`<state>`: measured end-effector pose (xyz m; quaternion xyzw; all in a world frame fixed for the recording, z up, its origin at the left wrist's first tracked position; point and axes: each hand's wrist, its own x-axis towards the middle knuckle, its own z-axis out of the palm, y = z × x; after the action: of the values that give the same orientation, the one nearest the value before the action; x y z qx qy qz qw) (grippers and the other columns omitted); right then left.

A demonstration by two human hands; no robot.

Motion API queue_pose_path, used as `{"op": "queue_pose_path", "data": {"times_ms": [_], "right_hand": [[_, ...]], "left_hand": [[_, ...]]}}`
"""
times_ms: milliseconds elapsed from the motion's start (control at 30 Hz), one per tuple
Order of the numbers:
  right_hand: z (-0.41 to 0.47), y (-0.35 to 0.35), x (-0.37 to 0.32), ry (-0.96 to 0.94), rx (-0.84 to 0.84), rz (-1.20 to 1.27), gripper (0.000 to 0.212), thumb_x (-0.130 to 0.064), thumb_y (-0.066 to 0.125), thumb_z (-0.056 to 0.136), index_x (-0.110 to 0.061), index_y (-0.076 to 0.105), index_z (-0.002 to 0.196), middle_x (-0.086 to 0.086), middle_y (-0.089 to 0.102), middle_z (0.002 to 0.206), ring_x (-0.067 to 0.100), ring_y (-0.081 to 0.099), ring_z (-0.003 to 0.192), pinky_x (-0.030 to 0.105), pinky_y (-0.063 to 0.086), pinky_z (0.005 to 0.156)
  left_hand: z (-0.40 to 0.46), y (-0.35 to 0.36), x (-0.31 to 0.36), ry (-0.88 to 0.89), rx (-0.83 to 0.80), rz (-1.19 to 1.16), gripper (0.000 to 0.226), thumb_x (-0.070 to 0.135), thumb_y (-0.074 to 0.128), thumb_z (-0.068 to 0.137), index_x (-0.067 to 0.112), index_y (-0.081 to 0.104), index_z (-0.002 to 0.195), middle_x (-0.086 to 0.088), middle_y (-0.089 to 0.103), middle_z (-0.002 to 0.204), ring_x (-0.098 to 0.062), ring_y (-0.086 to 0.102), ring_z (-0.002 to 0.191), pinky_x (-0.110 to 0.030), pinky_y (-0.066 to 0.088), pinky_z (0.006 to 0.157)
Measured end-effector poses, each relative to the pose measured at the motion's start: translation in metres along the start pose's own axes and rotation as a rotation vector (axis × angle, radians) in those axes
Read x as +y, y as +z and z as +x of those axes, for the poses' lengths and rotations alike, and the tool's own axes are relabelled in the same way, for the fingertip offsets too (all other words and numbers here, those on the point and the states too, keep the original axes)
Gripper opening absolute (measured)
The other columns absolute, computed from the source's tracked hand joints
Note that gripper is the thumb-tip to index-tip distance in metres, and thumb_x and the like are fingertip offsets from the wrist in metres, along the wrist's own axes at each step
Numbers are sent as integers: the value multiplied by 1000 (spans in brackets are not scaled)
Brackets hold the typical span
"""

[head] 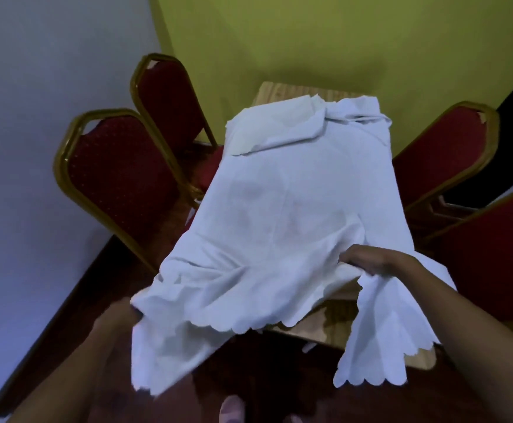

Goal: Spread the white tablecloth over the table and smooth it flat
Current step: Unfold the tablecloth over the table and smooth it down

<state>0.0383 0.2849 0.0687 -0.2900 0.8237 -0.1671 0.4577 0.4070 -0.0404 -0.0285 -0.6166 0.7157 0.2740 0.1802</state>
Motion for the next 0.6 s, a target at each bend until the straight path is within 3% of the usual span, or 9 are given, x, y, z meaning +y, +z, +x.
{"op": "queue_pose_path", "data": {"times_ms": [167,267,333,400,500,600], "right_hand": [[-11,37,25,94,-90,-100,41,-18,44,93,-23,30,55,-4,27,50,9,20,42,23,22,46],[-17,56,42,148,-116,-188,39,-15,42,91,-21,30,55,-1,31,54,11,22,46,25,24,50],[-29,59,56,169,-136,-187,37,-15,41,90,-21,31,55,-1,32,54,11,21,45,25,24,49],[-42,65,65,179,-112,-174,36,-16,42,88,-22,30,54,-2,31,52,12,21,46,27,23,49],[-61,78,79,179,-137,-199,33,-17,40,84,-21,27,54,0,31,54,14,22,49,27,24,52],[-74,98,106,215,-184,-206,39,-8,38,92,-20,25,58,1,31,58,13,24,51,32,30,60]], "left_hand": [[-34,-16,70,226,671,-398,39,1,43,90,13,57,125,-19,54,129,-43,53,115,-53,46,90],[-49,-8,109,442,795,-496,36,-1,42,90,10,63,117,-17,63,120,-38,58,107,-47,46,89],[-57,6,139,623,691,-460,35,2,43,91,11,63,119,-16,65,120,-37,58,109,-44,44,93],[-61,25,166,752,475,-301,36,8,46,93,13,57,127,-13,59,133,-34,54,122,-42,40,103],[-66,71,190,841,169,-7,45,29,39,101,18,38,145,-8,34,156,-26,32,143,-45,22,118],[-79,114,202,869,77,204,52,41,25,103,25,21,152,-4,13,162,-22,13,150,-52,8,119]]}}
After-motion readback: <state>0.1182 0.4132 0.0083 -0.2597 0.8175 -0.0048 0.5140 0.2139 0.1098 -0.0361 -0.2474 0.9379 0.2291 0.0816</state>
